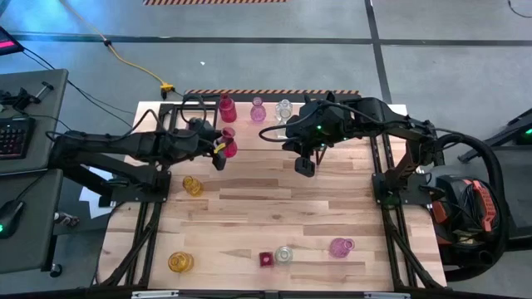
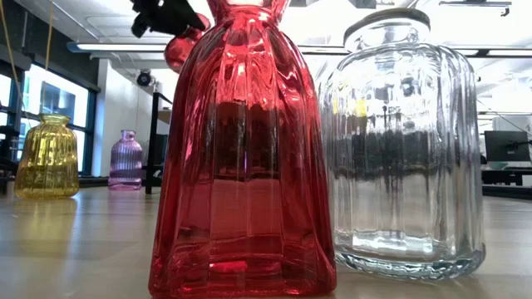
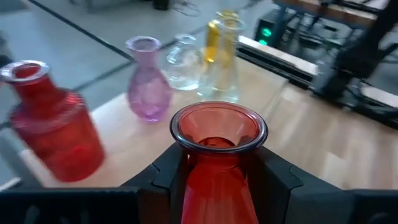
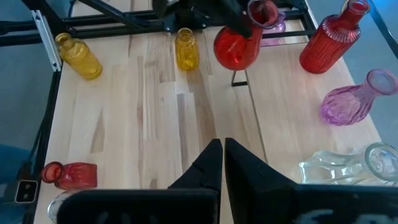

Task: Sort vases onto shelf
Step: Put the right red vase on the shelf aligned with the other red vase

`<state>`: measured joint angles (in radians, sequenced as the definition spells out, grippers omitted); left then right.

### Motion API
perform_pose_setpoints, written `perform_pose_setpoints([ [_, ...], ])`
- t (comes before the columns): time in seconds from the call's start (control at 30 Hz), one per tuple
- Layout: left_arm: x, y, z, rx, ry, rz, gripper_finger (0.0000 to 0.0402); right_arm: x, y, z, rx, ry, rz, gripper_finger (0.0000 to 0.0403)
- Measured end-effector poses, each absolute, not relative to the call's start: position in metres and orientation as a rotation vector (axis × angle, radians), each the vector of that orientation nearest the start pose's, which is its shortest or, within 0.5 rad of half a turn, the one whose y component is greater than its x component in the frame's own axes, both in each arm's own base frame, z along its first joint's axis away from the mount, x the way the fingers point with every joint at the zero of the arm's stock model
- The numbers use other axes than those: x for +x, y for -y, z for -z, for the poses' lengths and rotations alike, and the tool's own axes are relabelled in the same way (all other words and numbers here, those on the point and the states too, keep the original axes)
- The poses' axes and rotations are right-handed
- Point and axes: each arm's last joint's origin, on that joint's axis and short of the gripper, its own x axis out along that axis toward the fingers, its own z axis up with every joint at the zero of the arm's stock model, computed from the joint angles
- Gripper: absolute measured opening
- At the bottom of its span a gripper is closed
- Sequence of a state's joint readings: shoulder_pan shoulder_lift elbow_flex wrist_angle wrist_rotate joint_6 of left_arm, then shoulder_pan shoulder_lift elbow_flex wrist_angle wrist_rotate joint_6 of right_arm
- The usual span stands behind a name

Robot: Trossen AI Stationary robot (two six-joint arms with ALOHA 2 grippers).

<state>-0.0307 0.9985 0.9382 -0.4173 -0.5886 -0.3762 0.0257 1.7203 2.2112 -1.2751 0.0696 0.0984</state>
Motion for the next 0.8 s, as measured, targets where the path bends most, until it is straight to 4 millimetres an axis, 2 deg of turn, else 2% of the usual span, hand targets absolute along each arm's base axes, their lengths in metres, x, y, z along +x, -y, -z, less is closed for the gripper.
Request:
perform_pose_setpoints([
  [0.17,0.206,-0.008,-0.315,-0.166,-0.356,-0.712,0.012,0.315,-0.006,-0.465,0.054,-0.781,0.079,0.0],
  [0.47,0.213,-0.01,-0.287,-0.117,-0.259,-0.847,0.012,0.315,-0.006,-0.464,0.054,-0.793,0.079,0.0],
  [0.8,0.213,-0.011,-0.267,-0.103,-0.171,-0.873,0.012,0.314,-0.006,-0.464,0.054,-0.797,0.079,0.0],
])
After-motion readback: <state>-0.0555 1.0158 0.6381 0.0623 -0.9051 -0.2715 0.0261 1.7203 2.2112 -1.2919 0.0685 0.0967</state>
